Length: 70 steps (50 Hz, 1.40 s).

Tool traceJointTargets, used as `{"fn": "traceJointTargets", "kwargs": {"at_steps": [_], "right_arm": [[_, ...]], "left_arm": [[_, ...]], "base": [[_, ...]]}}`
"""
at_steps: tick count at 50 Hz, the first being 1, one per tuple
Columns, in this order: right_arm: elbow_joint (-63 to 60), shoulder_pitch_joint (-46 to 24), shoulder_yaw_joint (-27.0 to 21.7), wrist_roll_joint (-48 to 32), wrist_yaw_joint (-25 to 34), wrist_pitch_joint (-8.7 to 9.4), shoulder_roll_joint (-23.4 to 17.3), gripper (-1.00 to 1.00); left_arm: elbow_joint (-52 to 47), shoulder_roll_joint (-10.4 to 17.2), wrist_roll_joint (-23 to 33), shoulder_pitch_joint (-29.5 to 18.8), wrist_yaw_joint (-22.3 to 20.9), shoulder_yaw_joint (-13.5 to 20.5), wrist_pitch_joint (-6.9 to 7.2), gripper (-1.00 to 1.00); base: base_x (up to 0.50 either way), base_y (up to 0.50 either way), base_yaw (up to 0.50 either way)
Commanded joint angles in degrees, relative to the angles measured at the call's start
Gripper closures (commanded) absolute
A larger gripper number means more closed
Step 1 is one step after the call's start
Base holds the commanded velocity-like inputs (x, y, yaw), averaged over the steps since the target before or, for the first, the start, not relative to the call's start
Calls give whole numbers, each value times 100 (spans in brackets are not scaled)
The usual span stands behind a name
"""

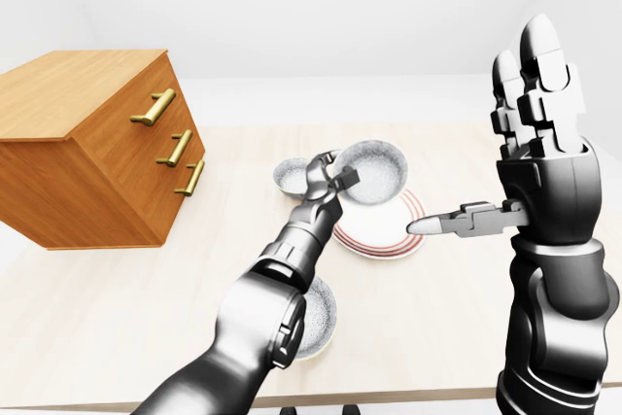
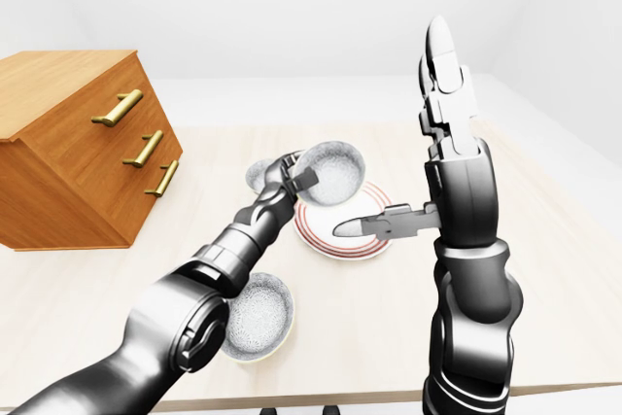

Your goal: Put the bowl in the middle on the plate.

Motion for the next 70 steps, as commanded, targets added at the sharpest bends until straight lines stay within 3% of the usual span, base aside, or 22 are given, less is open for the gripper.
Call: {"fn": "traceJointTargets", "kwargs": {"at_steps": [1,13,42,62,70], "right_arm": [[-33,-36,-3,-9,12,0,-12,-100],[-98,-34,-50,15,39,0,-33,-100],[-118,25,-89,59,34,0,-25,-100],[-126,95,-119,97,26,0,-5,-100],[-100,131,-130,111,20,0,6,-100]], "left_arm": [[-13,-176,133,-24,415,-1,0,100],[5,-360,344,-102,661,-42,0,100],[299,-162,684,-237,843,188,0,100],[371,-519,930,39,843,173,0,100],[385,-531,981,64,843,182,0,100]], "base": [[0,0,0],[0,0,0],[0,0,0],[0,0,0],[0,0,0]]}}
